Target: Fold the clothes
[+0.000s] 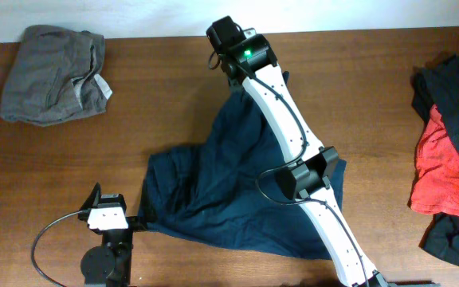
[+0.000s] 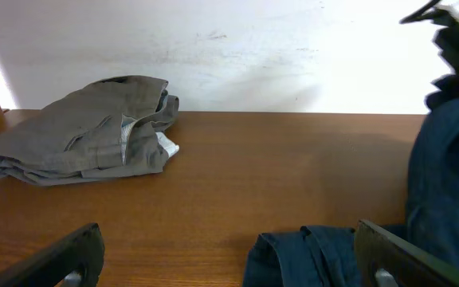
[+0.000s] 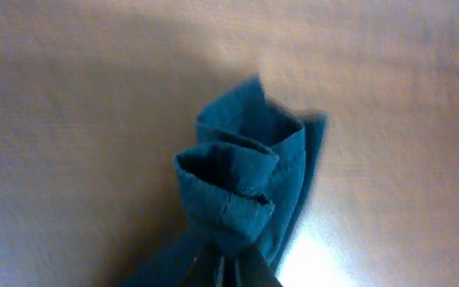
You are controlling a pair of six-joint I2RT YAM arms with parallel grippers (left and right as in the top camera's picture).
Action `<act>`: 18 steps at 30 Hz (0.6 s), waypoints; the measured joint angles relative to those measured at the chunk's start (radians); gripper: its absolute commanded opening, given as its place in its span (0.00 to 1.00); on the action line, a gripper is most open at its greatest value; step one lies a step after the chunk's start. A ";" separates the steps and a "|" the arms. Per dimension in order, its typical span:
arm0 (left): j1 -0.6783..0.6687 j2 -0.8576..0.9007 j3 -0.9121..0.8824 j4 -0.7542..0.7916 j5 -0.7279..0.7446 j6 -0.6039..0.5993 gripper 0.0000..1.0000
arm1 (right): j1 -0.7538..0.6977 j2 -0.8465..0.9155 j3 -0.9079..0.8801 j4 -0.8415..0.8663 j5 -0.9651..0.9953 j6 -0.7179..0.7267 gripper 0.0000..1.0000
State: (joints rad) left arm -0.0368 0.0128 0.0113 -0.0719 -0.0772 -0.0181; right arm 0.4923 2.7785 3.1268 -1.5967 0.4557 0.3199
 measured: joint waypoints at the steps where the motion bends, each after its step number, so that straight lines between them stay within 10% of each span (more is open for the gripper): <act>1: 0.000 0.000 0.000 0.000 0.000 0.000 0.99 | 0.000 -0.009 0.000 -0.040 0.000 0.015 0.04; 18: 0.000 0.000 0.000 0.000 0.000 0.000 0.99 | 0.025 -0.352 -0.009 -0.096 -0.065 0.011 0.04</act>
State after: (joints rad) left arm -0.0368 0.0128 0.0113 -0.0719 -0.0776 -0.0181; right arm 0.5171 2.4264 3.1180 -1.6928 0.3904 0.3305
